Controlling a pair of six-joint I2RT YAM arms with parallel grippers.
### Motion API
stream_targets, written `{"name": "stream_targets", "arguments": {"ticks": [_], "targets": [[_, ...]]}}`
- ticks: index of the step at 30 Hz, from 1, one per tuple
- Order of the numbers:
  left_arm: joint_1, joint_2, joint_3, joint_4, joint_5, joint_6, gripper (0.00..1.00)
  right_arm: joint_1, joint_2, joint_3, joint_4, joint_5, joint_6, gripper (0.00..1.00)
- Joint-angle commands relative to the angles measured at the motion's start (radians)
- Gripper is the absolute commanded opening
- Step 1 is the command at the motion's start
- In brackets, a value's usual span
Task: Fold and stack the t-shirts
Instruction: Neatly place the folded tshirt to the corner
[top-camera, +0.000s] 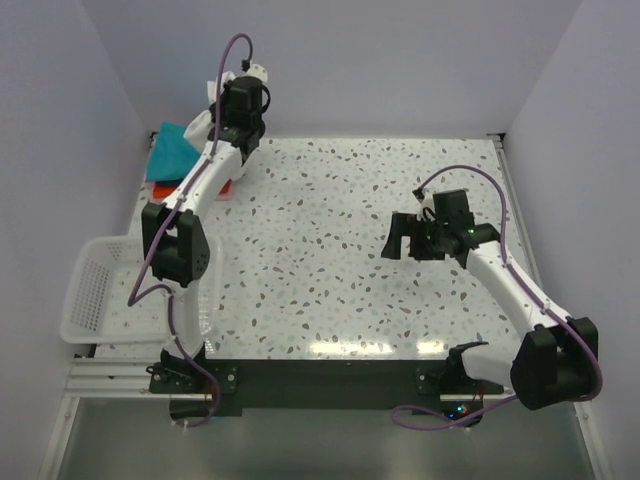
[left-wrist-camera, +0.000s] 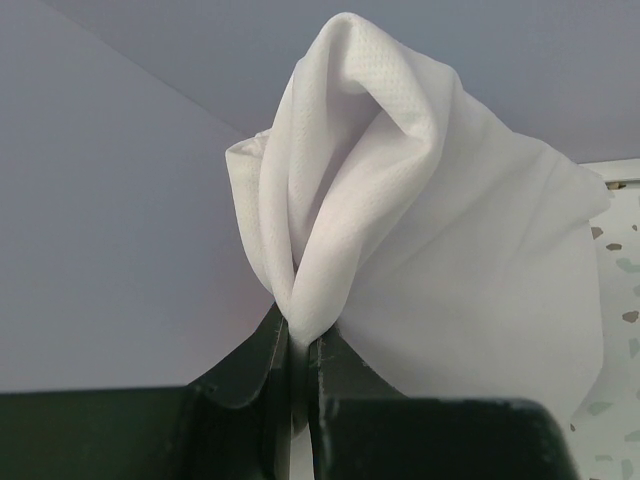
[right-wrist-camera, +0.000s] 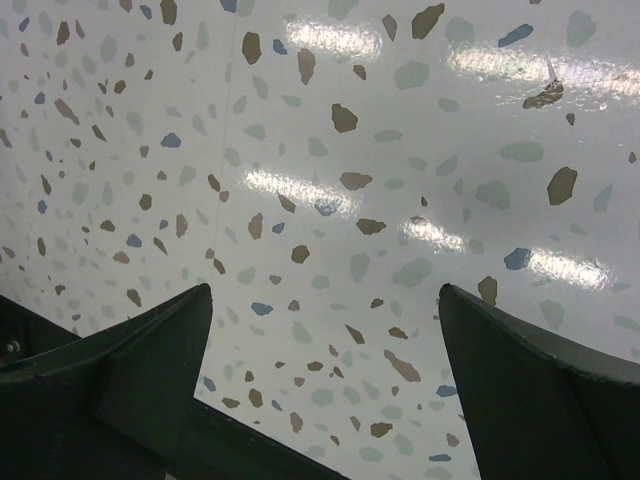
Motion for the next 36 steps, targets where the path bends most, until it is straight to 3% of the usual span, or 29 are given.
{"name": "stream_targets", "arguments": {"ticks": [1, 18, 26, 36], "targets": [[0.010, -0.087, 0.079, 0.016, 0.004, 0.022, 0.00, -0.009, 0.002, -0.008, 0.034, -0.034, 0.001, 0.99], [0.031, -0.143, 0.086, -0.039, 0.059, -0.032, 0.00, -0.016, 0.015, -0.012, 0.040, -0.044, 0.010, 0.99], [0.085, -0.088, 0.081, -0.074, 0.077, -0.088, 0.00, -0.021, 0.030, -0.008, 0.035, -0.040, 0.012, 0.99], [0.182, 0.015, 0.090, -0.085, 0.197, -0.131, 0.00, -0.025, 0.038, 0.007, 0.023, -0.011, 0.010, 0.99]]}}
